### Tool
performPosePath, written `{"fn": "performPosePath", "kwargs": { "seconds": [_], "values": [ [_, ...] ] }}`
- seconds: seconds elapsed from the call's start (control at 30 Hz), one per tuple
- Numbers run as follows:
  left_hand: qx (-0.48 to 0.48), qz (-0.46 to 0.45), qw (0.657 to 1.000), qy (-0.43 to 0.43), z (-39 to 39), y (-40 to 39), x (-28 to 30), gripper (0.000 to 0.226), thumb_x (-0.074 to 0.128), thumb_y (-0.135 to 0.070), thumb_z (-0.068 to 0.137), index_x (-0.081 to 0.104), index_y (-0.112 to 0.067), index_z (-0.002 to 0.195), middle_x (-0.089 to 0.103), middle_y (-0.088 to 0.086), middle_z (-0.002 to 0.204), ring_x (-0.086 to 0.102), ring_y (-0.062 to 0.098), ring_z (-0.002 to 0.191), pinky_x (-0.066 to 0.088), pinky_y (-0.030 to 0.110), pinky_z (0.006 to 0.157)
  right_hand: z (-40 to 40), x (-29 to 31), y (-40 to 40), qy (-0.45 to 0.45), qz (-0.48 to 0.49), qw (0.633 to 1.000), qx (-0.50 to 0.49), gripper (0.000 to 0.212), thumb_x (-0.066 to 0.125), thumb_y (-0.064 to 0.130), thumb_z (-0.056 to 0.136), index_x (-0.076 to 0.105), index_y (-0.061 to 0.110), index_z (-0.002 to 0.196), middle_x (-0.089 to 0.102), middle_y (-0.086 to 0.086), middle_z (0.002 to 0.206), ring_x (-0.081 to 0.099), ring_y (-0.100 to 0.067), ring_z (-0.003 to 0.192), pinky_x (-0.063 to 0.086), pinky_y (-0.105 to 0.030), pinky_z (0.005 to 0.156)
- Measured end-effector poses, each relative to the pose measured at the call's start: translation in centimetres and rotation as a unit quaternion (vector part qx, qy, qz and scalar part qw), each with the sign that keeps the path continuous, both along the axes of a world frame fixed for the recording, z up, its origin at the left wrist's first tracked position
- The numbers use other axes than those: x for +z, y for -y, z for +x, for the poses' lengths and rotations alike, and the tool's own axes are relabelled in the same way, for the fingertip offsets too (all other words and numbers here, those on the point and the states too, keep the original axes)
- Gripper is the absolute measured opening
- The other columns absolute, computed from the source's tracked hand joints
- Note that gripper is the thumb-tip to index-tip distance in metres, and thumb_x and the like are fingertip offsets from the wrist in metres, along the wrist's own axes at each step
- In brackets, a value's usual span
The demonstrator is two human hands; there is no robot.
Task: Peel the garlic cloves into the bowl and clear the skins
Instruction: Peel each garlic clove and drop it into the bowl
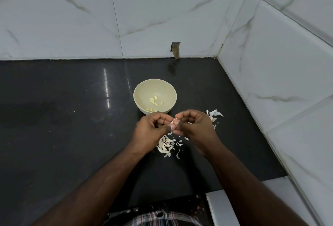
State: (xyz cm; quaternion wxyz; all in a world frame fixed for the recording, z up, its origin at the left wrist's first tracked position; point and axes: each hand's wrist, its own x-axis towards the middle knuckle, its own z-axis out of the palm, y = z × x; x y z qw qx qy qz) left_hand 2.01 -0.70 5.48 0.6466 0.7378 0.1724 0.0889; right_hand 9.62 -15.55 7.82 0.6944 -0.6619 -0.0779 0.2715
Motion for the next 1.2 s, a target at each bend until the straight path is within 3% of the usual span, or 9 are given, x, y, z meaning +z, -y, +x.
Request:
{"fn": "performPosePath", "kwargs": {
  "seconds": [0.1, 0.17, 0.27, 0.37, 0.57, 0.7, 0.87, 0.97, 1.2],
  "values": [
    [0.009, 0.057, 0.998, -0.024, 0.2, -0.3, -0.1, 0.011, 0.080, -0.028, 0.082, 0.076, -0.037, 0.086, 0.075, -0.006, 0.078, 0.072, 0.014, 0.078, 0.058, 0.048, 0.083, 0.2, -0.1, 0.2, -0.004, -0.023, 1.000, 0.019, 0.008, 0.067, -0.006, 0.089, 0.069, 0.002, 0.091, 0.073, -0.023, 0.085, 0.072, -0.022, 0.076, 0.062, -0.029, 0.070],
    [0.008, 0.066, 0.997, -0.034, 0.3, -0.4, 0.2, 0.013, 0.079, -0.024, 0.086, 0.076, -0.037, 0.084, 0.073, -0.004, 0.074, 0.069, 0.011, 0.073, 0.058, 0.046, 0.081, 0.4, -0.2, 0.4, 0.062, -0.080, 0.994, 0.041, 0.011, 0.067, -0.003, 0.090, 0.070, 0.007, 0.089, 0.074, -0.019, 0.080, 0.070, -0.020, 0.074, 0.060, -0.032, 0.070],
    [-0.011, 0.053, 0.998, -0.041, 0.2, 0.0, 0.8, 0.016, 0.078, -0.021, 0.086, 0.075, -0.036, 0.083, 0.074, -0.002, 0.075, 0.070, 0.010, 0.073, 0.058, 0.044, 0.084, 0.7, -0.5, 0.5, 0.152, -0.154, 0.975, 0.051, 0.013, 0.070, 0.001, 0.089, 0.071, 0.013, 0.085, 0.072, -0.016, 0.076, 0.065, -0.019, 0.067, 0.059, -0.042, 0.070],
    [-0.022, 0.053, 0.997, -0.042, 0.1, 0.2, 0.9, 0.019, 0.079, -0.019, 0.086, 0.076, -0.037, 0.083, 0.075, -0.004, 0.075, 0.073, 0.013, 0.078, 0.059, 0.044, 0.086, 0.6, -0.6, 0.4, 0.167, -0.175, 0.969, 0.050, 0.013, 0.069, 0.001, 0.090, 0.069, 0.012, 0.082, 0.070, -0.015, 0.073, 0.062, -0.016, 0.061, 0.056, -0.040, 0.064],
    [-0.025, 0.224, 0.974, 0.034, -0.2, 0.0, 0.8, 0.019, 0.074, -0.011, 0.087, 0.079, -0.030, 0.090, 0.074, -0.019, 0.082, 0.068, -0.003, 0.080, 0.053, 0.020, 0.073, 0.5, -0.2, 0.1, -0.044, -0.089, 0.994, 0.048, 0.017, 0.059, -0.012, 0.088, 0.064, 0.002, 0.079, 0.065, -0.018, 0.074, 0.060, -0.017, 0.059, 0.051, -0.026, 0.055],
    [-0.035, 0.285, 0.953, 0.096, -0.4, -0.2, 0.2, 0.019, 0.072, -0.008, 0.088, 0.078, -0.025, 0.095, 0.074, -0.017, 0.089, 0.068, -0.001, 0.084, 0.054, 0.025, 0.074, 0.5, -0.2, 0.2, -0.130, -0.056, 0.989, 0.048, 0.019, 0.057, -0.012, 0.090, 0.064, 0.003, 0.080, 0.066, -0.012, 0.073, 0.063, -0.015, 0.061, 0.053, -0.026, 0.058],
    [-0.012, 0.153, 0.988, -0.006, -0.1, 0.0, -0.1, 0.012, 0.074, -0.022, 0.089, 0.076, -0.033, 0.084, 0.072, -0.009, 0.074, 0.069, 0.013, 0.072, 0.055, 0.035, 0.071, 0.2, -0.8, -0.2, 0.046, -0.080, 0.995, 0.024, 0.017, 0.063, -0.009, 0.088, 0.066, 0.005, 0.080, 0.067, -0.014, 0.072, 0.057, -0.016, 0.059, 0.049, -0.026, 0.058],
    [-0.010, 0.053, 0.998, -0.039, 0.2, 0.1, 0.0, 0.011, 0.073, -0.018, 0.090, 0.076, -0.025, 0.081, 0.075, -0.001, 0.073, 0.067, 0.013, 0.065, 0.054, 0.034, 0.072, 0.3, -1.1, -0.1, 0.156, -0.098, 0.982, 0.033, 0.024, 0.065, -0.009, 0.086, 0.068, 0.013, 0.076, 0.068, 0.001, 0.066, 0.058, -0.010, 0.061, 0.049, -0.025, 0.062],
    [-0.010, -0.118, 0.991, -0.064, 0.2, 0.7, 0.5, 0.012, 0.066, -0.009, 0.094, 0.074, -0.010, 0.085, 0.072, 0.006, 0.074, 0.060, 0.010, 0.061, 0.044, 0.016, 0.054, 0.1, -1.4, -0.2, 0.219, -0.109, 0.969, 0.022, 0.029, 0.068, -0.005, 0.086, 0.068, 0.021, 0.075, 0.067, 0.007, 0.070, 0.058, -0.006, 0.066, 0.048, -0.020, 0.065]
  ]
}}
